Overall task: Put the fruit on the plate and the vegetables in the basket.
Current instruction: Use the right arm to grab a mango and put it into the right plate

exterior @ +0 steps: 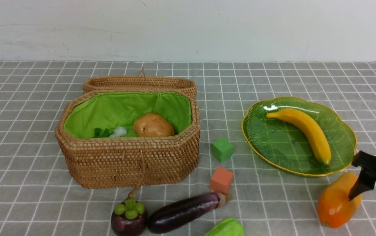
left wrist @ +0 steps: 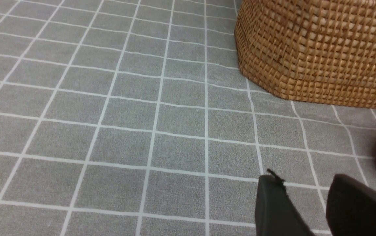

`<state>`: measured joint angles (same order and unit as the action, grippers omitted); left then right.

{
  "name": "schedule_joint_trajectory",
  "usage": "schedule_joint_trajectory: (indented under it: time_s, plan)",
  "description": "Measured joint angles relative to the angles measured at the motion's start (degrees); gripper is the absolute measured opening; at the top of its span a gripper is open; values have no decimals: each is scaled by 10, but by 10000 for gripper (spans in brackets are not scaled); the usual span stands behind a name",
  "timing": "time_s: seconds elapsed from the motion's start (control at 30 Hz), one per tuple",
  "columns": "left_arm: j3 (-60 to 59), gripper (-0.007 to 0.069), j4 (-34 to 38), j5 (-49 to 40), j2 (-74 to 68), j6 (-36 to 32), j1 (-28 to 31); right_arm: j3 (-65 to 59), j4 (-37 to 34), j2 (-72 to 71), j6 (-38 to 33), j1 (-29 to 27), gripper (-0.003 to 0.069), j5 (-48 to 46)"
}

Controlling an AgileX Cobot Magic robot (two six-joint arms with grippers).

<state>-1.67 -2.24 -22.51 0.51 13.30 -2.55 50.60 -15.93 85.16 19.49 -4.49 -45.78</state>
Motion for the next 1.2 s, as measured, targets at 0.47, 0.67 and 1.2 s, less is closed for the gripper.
schedule_joint_trajectory:
  time_s: [0.47, 0.67, 1.2]
  plan:
    - [0, 239, 0, 0, 0, 0, 0, 0, -121, 55, -64, 20, 588, 89]
    - [0, 239, 0, 0, 0, 0, 0, 3, -132, 101, -72, 27, 577, 98]
    - [0, 239, 0, 0, 0, 0, 0, 1, -130, 68, -169, 30, 531, 34]
